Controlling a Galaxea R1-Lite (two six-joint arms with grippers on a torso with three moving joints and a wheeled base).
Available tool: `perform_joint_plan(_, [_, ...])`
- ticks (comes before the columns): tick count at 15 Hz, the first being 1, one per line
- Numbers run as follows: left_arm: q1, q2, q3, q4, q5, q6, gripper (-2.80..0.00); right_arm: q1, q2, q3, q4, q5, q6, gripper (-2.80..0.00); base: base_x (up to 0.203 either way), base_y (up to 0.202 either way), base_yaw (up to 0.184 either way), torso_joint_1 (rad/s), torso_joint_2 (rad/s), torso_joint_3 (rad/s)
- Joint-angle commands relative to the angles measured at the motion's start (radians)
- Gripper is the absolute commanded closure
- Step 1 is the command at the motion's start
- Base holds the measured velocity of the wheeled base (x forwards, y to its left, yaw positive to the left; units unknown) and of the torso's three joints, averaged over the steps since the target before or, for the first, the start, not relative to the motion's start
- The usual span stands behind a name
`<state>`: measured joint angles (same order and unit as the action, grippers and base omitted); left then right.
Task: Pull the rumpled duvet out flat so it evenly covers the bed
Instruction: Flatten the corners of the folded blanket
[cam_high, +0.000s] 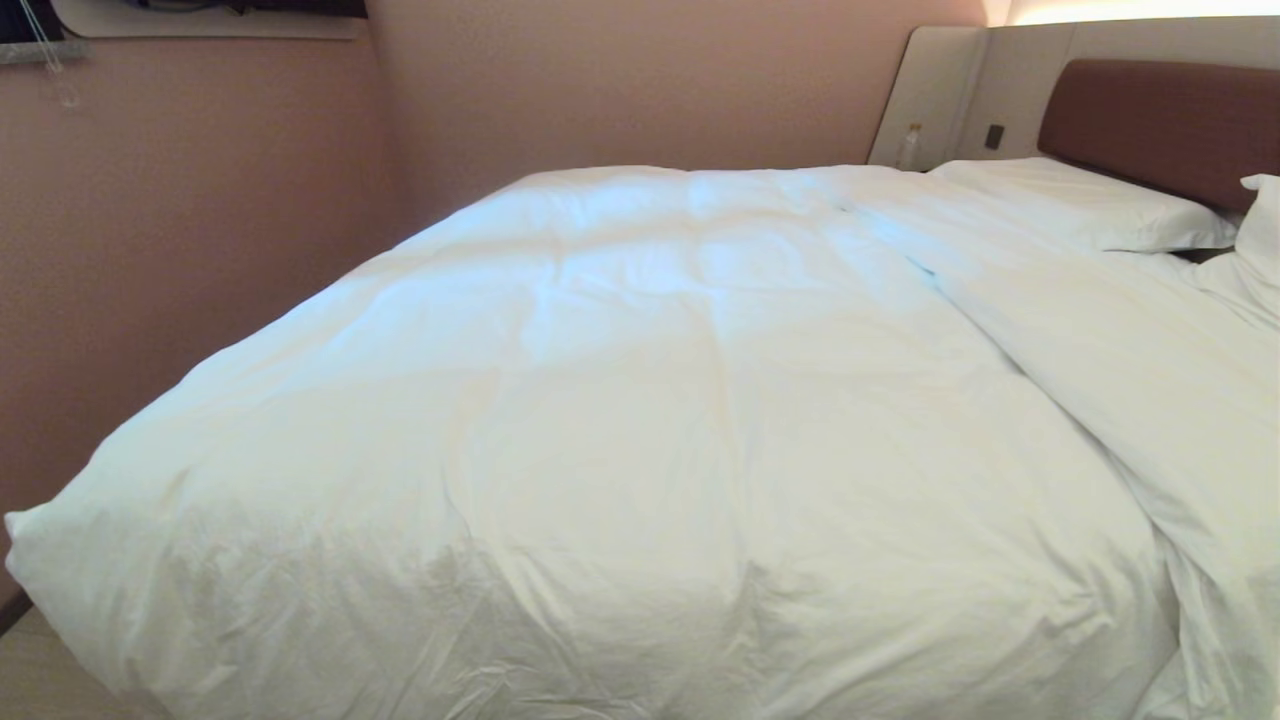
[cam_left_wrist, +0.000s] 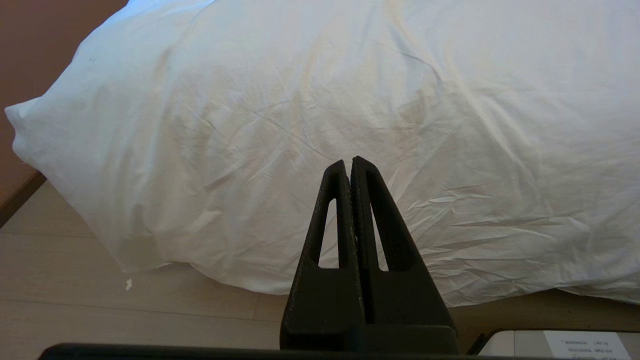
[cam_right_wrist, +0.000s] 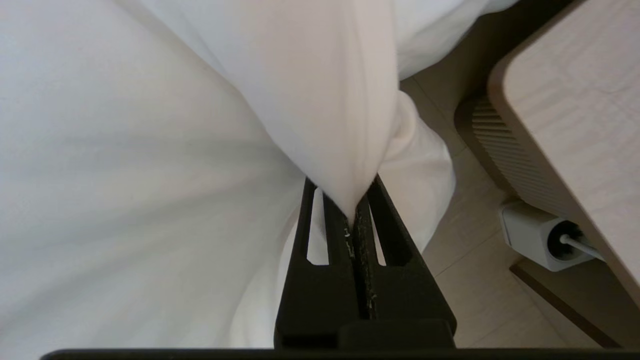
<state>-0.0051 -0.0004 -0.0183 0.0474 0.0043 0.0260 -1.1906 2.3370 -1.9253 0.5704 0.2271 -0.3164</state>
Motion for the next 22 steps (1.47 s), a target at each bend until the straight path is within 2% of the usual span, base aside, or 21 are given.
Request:
perform_joint_plan(1, [-0.001, 0.000, 0.000, 0.000, 0.000, 0.000, 0.00, -0.007, -0.010, -0.001, 0.005, -0.002, -0.003, 0.00, 0.000, 0.000, 0.000, 0.000, 0.00, 0.000])
perform_joint_plan(11, [0.001, 0.000, 0.000, 0.000, 0.000, 0.000, 0.00, -0.052, -0.054, -0.003, -0.001, -0.005, -0.007, 0.00, 0.000, 0.000, 0.000, 0.000, 0.00, 0.000])
perform_joint_plan(13, [0.000, 0.000, 0.000, 0.000, 0.000, 0.000, 0.00, -0.052, -0.030, -0.003, -0.004, -0.042, -0.010, 0.00, 0.000, 0.000, 0.000, 0.000, 0.00, 0.000])
perform_joint_plan(16, [0.000, 0.000, 0.000, 0.000, 0.000, 0.000, 0.00, -0.050, 0.007, -0.003, -0.007, -0.051, -0.012, 0.00, 0.000, 0.000, 0.000, 0.000, 0.00, 0.000])
perform_joint_plan(22, [0.001, 0.000, 0.000, 0.000, 0.000, 0.000, 0.00, -0.051, -0.067, 0.006, 0.023, -0.009, -0.008, 0.00, 0.000, 0.000, 0.000, 0.000, 0.00, 0.000])
